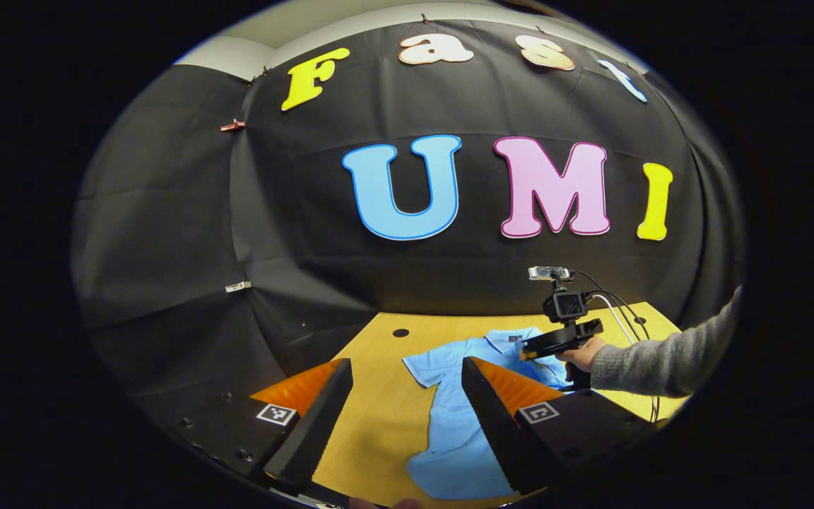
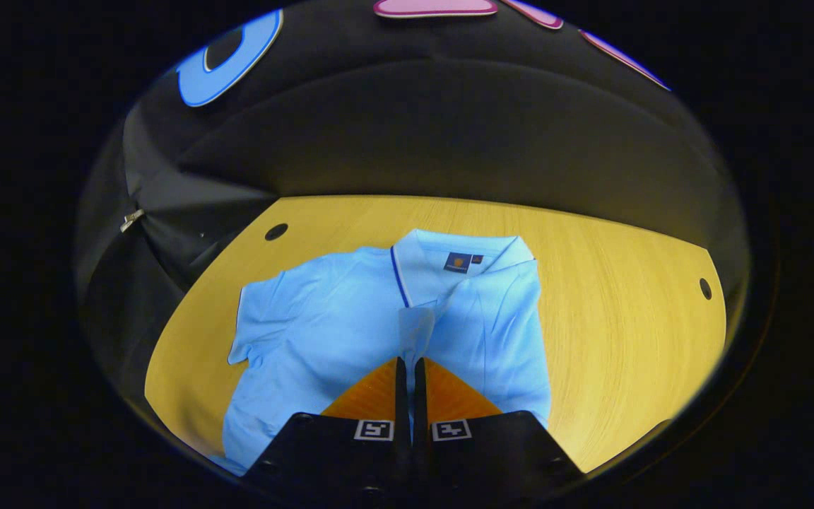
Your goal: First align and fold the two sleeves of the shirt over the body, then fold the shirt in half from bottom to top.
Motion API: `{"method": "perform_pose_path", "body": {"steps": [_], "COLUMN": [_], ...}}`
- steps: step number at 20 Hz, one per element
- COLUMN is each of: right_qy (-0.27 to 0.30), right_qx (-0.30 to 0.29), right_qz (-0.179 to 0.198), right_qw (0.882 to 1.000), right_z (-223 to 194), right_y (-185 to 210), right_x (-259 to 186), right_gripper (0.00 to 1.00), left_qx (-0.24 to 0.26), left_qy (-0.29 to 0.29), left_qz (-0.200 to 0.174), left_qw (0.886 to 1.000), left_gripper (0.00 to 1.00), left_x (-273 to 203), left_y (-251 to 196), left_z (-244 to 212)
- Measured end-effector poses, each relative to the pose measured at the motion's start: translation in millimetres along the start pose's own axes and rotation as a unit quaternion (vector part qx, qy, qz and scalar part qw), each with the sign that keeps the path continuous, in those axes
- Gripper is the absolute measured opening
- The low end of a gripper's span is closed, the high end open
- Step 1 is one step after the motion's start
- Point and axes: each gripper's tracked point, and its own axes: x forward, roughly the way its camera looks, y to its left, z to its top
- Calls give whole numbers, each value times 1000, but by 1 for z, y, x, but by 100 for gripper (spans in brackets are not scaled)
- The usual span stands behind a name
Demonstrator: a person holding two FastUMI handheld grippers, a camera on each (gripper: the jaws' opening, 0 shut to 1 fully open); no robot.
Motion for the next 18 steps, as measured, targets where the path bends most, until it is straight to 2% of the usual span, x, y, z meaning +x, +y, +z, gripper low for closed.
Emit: {"method": "perform_pose_path", "body": {"steps": [8,13,17,18], "right_qy": [37,37,34,33], "right_qx": [-8,-5,-13,-11], "right_qz": [-10,-6,-4,-1], "right_qw": [999,999,999,999], "right_z": [-28,-30,-31,-31], "right_y": [4,5,9,12], "right_x": [21,26,27,26], "right_gripper": [5,5,11,16], "left_qx": [-5,-6,-5,-6], "left_qy": [20,23,21,21], "left_qz": [10,13,14,14], "left_qw": [1000,1000,1000,1000], "left_gripper": [98,98,98,98], "left_x": [2,13,18,21], "left_y": [12,15,14,14], "left_z": [-17,-19,-19,-20]}}
